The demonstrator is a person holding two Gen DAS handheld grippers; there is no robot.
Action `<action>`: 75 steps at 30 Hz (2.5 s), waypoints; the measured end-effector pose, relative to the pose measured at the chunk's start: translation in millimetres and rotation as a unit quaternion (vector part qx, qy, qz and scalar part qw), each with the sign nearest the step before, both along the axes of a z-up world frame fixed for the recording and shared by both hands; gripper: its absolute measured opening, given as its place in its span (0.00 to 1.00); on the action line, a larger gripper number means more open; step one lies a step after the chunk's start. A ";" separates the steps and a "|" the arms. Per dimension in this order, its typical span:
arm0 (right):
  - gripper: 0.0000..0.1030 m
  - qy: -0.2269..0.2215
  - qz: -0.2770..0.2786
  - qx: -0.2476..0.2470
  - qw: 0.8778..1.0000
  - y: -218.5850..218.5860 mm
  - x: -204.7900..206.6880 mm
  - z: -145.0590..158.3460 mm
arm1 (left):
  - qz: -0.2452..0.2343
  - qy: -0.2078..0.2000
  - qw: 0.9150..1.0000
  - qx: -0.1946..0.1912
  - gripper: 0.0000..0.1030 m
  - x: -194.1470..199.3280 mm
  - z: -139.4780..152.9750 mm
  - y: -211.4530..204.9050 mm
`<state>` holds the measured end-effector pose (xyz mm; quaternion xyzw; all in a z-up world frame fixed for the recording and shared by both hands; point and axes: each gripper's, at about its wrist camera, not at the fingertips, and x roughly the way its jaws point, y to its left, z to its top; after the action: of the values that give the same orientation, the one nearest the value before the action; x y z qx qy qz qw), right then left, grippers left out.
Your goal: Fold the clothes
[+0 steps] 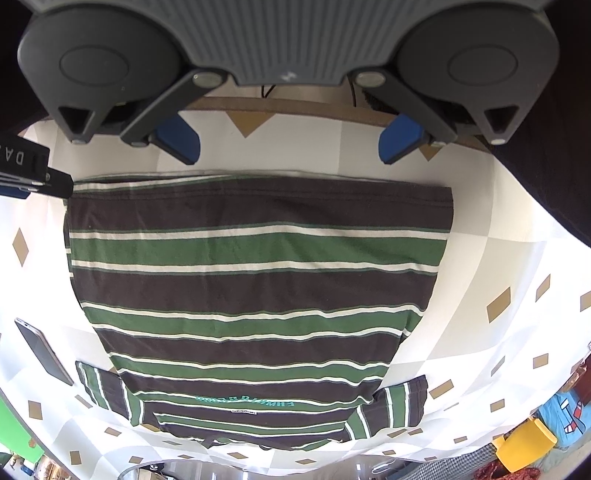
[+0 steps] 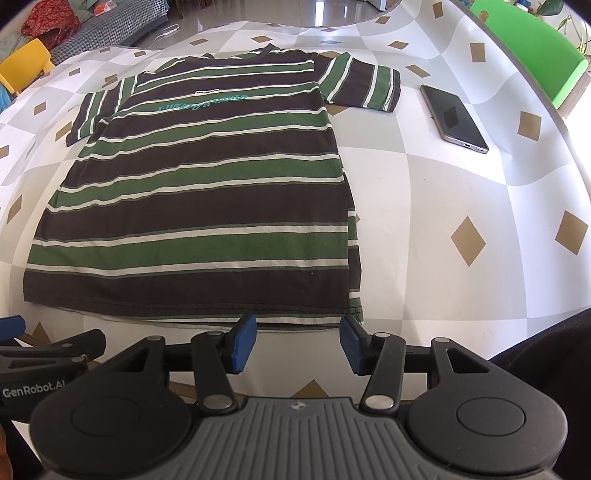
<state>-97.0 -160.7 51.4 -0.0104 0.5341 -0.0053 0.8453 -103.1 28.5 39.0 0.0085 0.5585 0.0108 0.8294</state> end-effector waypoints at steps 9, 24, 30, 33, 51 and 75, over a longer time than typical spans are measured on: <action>0.47 0.004 0.003 -0.003 1.000 1.9 0.3 -1.5 | 0.000 0.005 1.000 -0.002 1.00 -0.3 -2.8 2.1; 0.47 0.000 -0.005 0.013 1.000 2.4 9.4 -0.4 | 0.012 0.017 1.000 -0.004 1.00 8.9 -14.5 7.7; 0.47 0.000 -0.011 0.025 1.000 2.9 15.4 -2.0 | 0.036 0.013 0.999 -0.016 1.00 19.4 -16.3 17.4; 0.47 0.000 -0.007 0.025 1.000 4.6 18.6 -2.6 | 0.039 0.014 0.999 -0.011 1.00 23.8 -18.7 18.6; 0.47 -0.014 0.018 0.009 1.000 -2.4 69.9 2.2 | 0.017 0.013 1.000 0.000 1.00 71.2 -22.2 4.7; 0.47 0.005 0.026 0.032 0.999 -26.5 151.3 -18.8 | -0.017 0.022 0.999 0.024 1.00 165.1 -27.7 4.5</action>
<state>54.3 -187.1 32.6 0.0028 0.5374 0.0343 0.8426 62.0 33.0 11.4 0.0380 0.5761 0.0102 0.8165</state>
